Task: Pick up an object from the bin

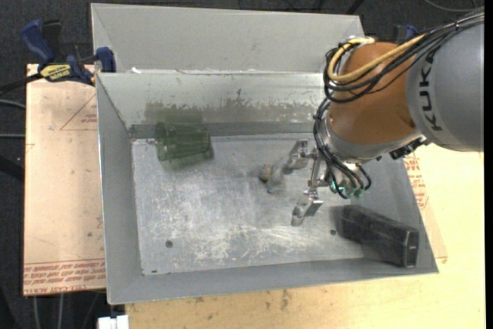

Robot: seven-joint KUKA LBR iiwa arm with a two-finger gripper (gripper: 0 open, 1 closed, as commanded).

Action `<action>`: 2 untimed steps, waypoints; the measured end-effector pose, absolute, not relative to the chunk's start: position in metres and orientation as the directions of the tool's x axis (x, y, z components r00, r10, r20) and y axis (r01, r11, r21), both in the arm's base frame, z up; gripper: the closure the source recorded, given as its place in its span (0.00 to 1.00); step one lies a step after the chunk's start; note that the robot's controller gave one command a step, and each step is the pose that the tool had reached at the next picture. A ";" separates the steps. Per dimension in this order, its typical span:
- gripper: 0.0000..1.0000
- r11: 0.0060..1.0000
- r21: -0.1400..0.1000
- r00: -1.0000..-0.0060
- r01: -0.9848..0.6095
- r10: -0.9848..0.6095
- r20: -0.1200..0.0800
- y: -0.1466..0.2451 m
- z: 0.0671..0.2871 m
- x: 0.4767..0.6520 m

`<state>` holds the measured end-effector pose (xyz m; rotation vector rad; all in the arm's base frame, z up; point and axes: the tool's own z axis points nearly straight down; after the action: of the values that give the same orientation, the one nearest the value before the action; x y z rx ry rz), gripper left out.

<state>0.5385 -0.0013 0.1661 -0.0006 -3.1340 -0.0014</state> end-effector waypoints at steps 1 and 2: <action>0.00 1.000 0.001 -1.000 0.000 0.000 0.000 -0.001 0.170 0.540; 0.00 0.997 0.002 -0.997 0.080 0.080 -0.010 0.000 0.116 0.569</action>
Offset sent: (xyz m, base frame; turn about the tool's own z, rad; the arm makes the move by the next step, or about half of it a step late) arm 0.0477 0.0015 -0.0961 0.1368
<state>0.5694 -0.0005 0.1160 -0.1259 -3.1487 -0.0027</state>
